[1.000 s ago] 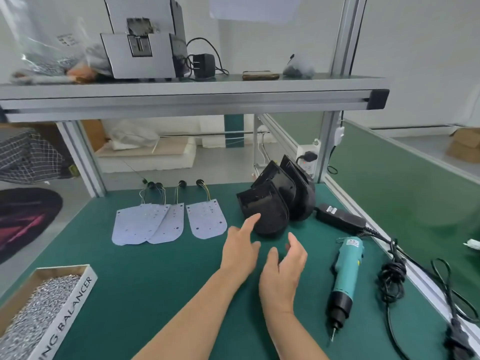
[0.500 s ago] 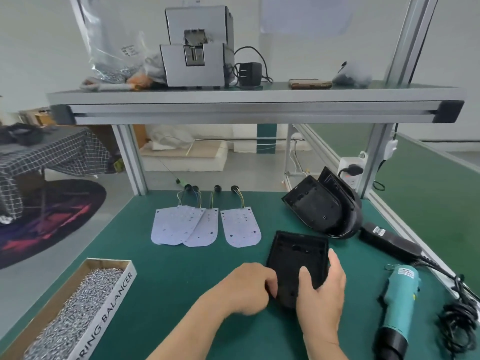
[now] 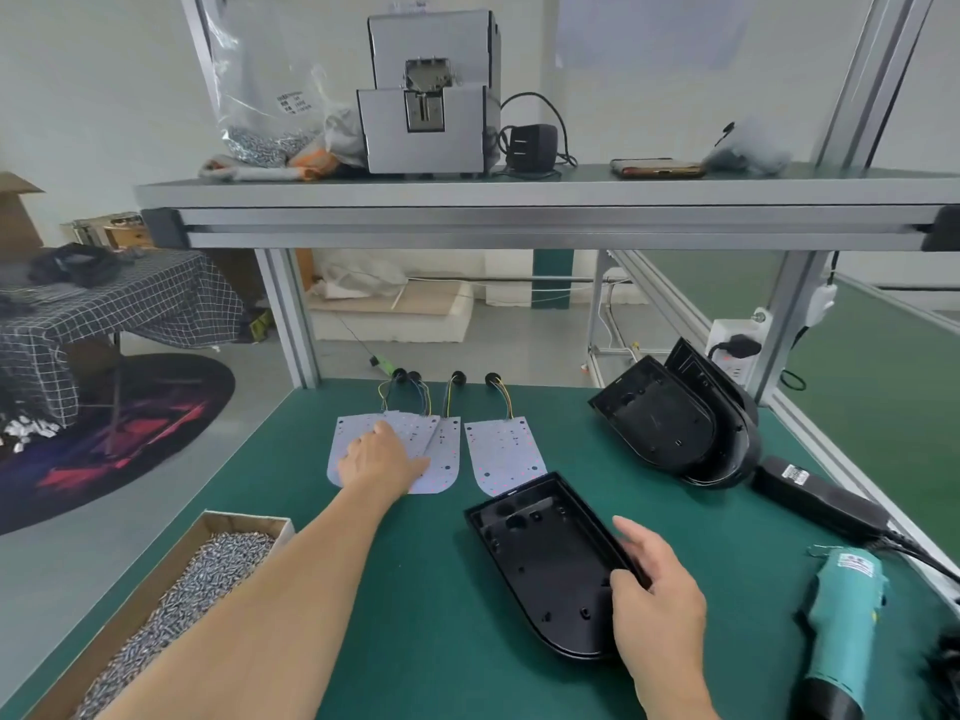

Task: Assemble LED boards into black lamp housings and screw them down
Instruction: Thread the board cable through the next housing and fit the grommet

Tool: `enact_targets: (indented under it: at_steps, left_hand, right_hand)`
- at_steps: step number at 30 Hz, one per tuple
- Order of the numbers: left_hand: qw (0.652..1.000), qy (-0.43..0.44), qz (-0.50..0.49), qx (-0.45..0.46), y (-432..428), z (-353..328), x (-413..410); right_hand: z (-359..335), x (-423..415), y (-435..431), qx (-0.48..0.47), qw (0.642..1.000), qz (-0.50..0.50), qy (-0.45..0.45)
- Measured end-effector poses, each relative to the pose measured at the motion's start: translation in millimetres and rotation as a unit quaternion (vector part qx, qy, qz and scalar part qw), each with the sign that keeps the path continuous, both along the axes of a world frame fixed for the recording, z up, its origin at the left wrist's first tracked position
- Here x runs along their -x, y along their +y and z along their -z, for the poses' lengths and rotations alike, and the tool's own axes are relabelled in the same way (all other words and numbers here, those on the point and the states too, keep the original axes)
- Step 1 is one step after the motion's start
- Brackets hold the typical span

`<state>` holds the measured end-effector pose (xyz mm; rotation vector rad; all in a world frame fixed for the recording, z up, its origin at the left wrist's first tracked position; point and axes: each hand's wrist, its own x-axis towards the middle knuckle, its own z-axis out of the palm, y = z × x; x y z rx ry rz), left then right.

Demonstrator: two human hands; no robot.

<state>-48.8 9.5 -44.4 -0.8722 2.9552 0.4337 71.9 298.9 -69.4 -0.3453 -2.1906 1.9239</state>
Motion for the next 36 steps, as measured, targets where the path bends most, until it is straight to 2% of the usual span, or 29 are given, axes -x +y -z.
enact_targets:
  at_steps: [4,8,10,12,15,19,23,25,28,30,32,34,36]
  left_hand:
    - [0.999,0.022,0.023,0.033,8.8,0.7,-9.2]
    - [0.975,-0.101,0.105,0.166,24.7,-4.3,-31.8]
    - [0.958,-0.129,0.143,0.213,29.5,-6.4,-44.2]
    - [0.96,-0.092,0.147,0.219,26.2,-14.4,-55.6]
    - [0.951,-0.011,0.134,0.279,18.3,-34.1,-74.0]
    - [0.963,0.079,0.121,0.226,23.9,-53.8,-109.3]
    - [0.97,0.155,0.087,0.168,45.3,-58.9,-156.3]
    - [0.954,0.23,0.109,0.157,62.5,-59.7,-183.7]
    - [0.911,0.352,0.183,0.117,83.0,-61.5,-222.9]
    - [0.889,0.363,0.243,0.134,97.0,-58.0,-243.0]
    - [0.868,0.371,0.292,0.154,112.1,-54.5,-256.4]
    - [0.839,0.393,0.333,0.176,126.8,-50.0,-264.3]
    - [0.818,0.418,0.361,0.161,135.6,-43.2,-268.0]
  right_hand:
    - [-0.3,0.3,0.5,0.002,1.0,-0.006,0.004]
    - [-0.4,-0.3,1.5,0.001,1.0,-0.009,0.005]
    - [-0.4,-0.4,2.2,-0.001,1.0,-0.009,0.008]
    - [-0.8,-0.8,3.3,0.008,1.0,-0.016,0.014]
    - [-2.3,-1.2,4.8,0.02,0.998,-0.057,0.017]
    - [-5.2,-3.9,4.9,-0.032,0.985,-0.172,-0.006]
    - [-11.2,-8.0,7.0,-0.088,0.971,-0.219,-0.031]
    - [-15.0,-11.8,8.0,-0.084,0.973,-0.215,-0.019]
    - [-24.7,-19.9,4.9,-0.037,0.984,-0.166,0.044]
    - [-43.4,-24.3,-0.1,0.01,0.986,-0.148,0.071]
    - [-66.4,-24.7,-6.4,0.07,0.979,-0.188,0.019]
    - [-81.4,-28.0,-14.2,0.066,0.967,-0.246,-0.028]
    - [-84.1,-30.2,-16.0,0.037,0.966,-0.257,-0.017]
